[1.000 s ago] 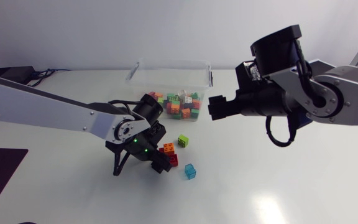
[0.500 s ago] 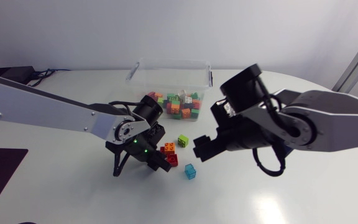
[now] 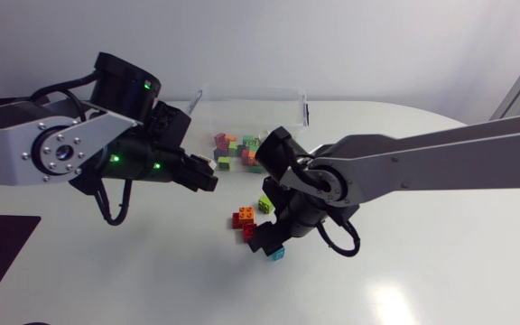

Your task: Place the duplo bricks in the container

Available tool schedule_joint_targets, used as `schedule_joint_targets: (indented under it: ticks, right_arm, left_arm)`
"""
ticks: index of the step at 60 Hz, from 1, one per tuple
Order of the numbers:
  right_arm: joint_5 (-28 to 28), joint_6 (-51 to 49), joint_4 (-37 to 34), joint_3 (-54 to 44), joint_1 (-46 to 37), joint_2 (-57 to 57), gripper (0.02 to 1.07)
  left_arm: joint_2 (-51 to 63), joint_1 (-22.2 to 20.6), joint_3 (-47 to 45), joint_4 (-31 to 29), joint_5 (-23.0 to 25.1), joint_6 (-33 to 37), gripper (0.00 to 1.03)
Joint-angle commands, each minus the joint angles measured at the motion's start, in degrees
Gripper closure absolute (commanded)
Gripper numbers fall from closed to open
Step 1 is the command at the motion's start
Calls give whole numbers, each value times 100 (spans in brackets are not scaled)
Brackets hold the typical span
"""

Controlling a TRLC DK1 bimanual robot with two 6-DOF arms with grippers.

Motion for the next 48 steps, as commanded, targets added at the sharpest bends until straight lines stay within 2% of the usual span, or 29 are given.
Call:
schedule_joint_targets:
  ticks: [1,5,8,15,19,31,37,47,48]
  right_arm:
    - [23,185,-189,207,37,301,36]
    - [32,211,-312,330,28,442,37]
    - [41,220,-347,400,11,530,44]
    - [58,238,-391,541,2,741,49]
    - [94,255,-453,637,2,864,55]
    - [94,264,-532,734,-24,1180,56]
    - [94,255,-505,760,-42,1259,69]
    - [94,229,-435,620,-51,1180,76]
    - [94,229,-400,585,-51,1128,80]
  left_arm:
    - [-184,87,87,108,-20,7,86]
    - [-298,210,210,249,-20,-29,86]
    - [-307,246,289,293,-20,-46,86]
    - [-351,369,447,530,-20,-134,85]
    - [-368,448,509,697,-20,-160,85]
    - [-351,615,614,961,-11,-204,85]
    - [-298,641,623,1154,-11,-204,85]
    - [45,650,755,1620,-11,-292,85]
    - [80,650,773,1637,-11,-292,85]
